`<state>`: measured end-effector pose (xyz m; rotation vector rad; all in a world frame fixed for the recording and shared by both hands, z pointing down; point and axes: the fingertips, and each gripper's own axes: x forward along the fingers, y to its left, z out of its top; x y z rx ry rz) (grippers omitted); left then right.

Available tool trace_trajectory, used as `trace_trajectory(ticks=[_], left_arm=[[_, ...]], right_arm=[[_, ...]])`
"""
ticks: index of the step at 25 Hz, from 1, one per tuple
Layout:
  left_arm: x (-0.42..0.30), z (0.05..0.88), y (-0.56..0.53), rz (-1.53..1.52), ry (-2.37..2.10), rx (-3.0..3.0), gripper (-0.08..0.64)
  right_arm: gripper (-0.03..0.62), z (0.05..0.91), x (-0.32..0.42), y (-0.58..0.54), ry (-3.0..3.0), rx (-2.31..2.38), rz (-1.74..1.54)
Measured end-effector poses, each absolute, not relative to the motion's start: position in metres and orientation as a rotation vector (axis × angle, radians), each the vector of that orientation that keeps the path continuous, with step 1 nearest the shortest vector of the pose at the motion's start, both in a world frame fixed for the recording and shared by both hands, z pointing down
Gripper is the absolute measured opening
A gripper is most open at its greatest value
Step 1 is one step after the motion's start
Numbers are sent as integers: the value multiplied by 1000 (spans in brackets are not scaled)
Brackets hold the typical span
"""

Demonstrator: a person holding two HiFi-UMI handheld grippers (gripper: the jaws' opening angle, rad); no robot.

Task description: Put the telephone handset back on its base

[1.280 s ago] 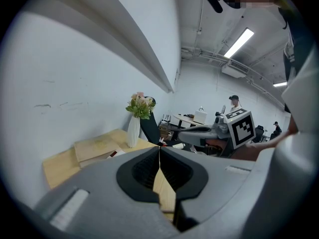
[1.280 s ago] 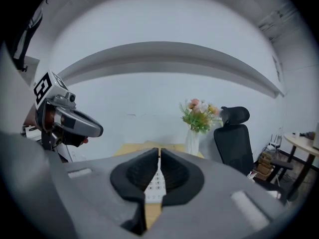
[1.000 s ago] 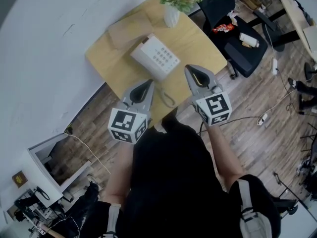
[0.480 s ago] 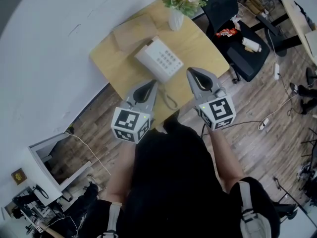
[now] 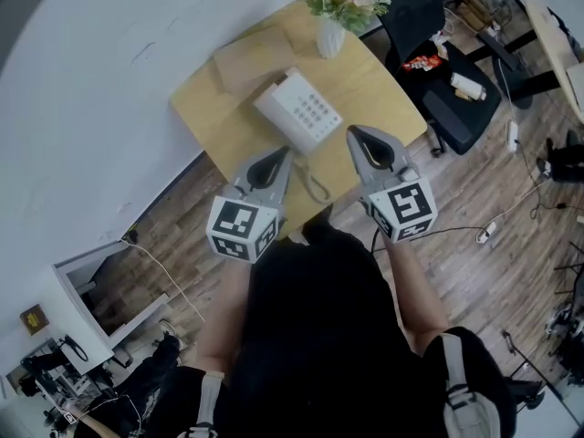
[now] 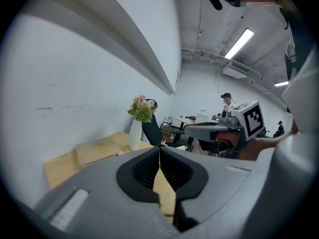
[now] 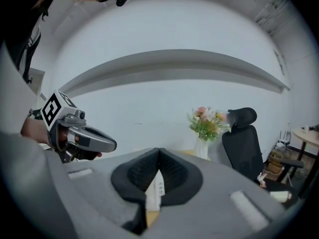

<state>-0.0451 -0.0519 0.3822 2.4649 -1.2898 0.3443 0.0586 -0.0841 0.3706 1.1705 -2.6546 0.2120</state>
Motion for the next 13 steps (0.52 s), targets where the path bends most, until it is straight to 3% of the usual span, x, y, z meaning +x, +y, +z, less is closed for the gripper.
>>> trace_trajectory(ticks=[13], left_arm=[[-45, 383, -53, 351, -1301, 2460, 12]], right_arm=[[3, 372, 56, -86, -2661, 1136, 209]])
